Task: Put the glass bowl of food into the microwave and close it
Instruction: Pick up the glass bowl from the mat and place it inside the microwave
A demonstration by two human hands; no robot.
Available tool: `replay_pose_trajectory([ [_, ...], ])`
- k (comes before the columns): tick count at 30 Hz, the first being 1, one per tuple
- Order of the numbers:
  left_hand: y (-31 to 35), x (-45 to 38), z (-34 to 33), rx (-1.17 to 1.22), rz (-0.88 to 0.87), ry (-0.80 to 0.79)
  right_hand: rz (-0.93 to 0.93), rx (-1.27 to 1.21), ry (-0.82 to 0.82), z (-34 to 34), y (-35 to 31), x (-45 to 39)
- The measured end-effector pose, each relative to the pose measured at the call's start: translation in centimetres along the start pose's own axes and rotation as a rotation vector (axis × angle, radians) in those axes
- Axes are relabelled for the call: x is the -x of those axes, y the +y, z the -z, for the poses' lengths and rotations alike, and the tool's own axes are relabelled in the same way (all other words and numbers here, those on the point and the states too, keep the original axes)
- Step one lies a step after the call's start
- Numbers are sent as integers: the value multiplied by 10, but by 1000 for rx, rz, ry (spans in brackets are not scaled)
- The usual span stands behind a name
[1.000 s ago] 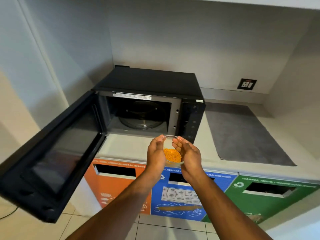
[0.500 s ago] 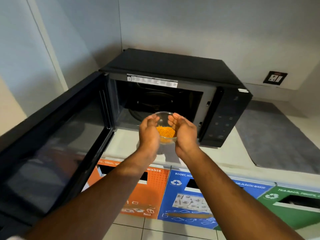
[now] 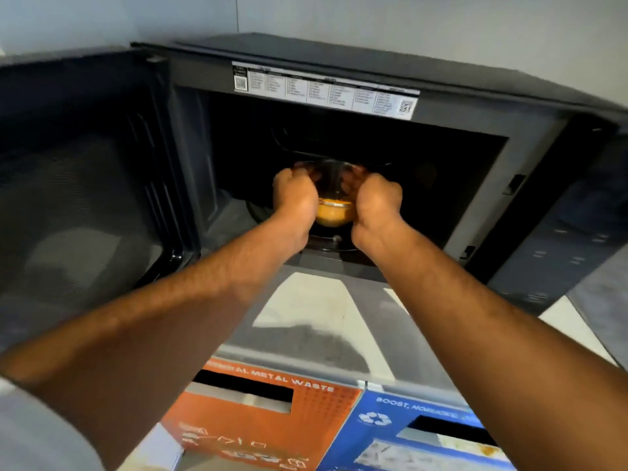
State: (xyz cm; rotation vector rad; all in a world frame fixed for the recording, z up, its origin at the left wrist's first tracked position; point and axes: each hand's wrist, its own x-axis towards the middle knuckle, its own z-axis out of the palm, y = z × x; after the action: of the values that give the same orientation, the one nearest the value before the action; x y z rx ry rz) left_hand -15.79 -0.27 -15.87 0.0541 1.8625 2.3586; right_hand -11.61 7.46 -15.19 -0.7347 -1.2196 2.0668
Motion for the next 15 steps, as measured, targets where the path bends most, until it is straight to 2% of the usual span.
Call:
replay_pose_trajectory([
  [6, -12, -51, -11, -38, 58, -51, -8, 26, -117, -12, 13, -47],
  [10, -19, -74, -19, -30, -5, -87, 22, 53, -151, -22, 16, -73],
  [15, -29, -103, -26, 36, 2, -46, 6, 28, -186, -31, 22, -95],
])
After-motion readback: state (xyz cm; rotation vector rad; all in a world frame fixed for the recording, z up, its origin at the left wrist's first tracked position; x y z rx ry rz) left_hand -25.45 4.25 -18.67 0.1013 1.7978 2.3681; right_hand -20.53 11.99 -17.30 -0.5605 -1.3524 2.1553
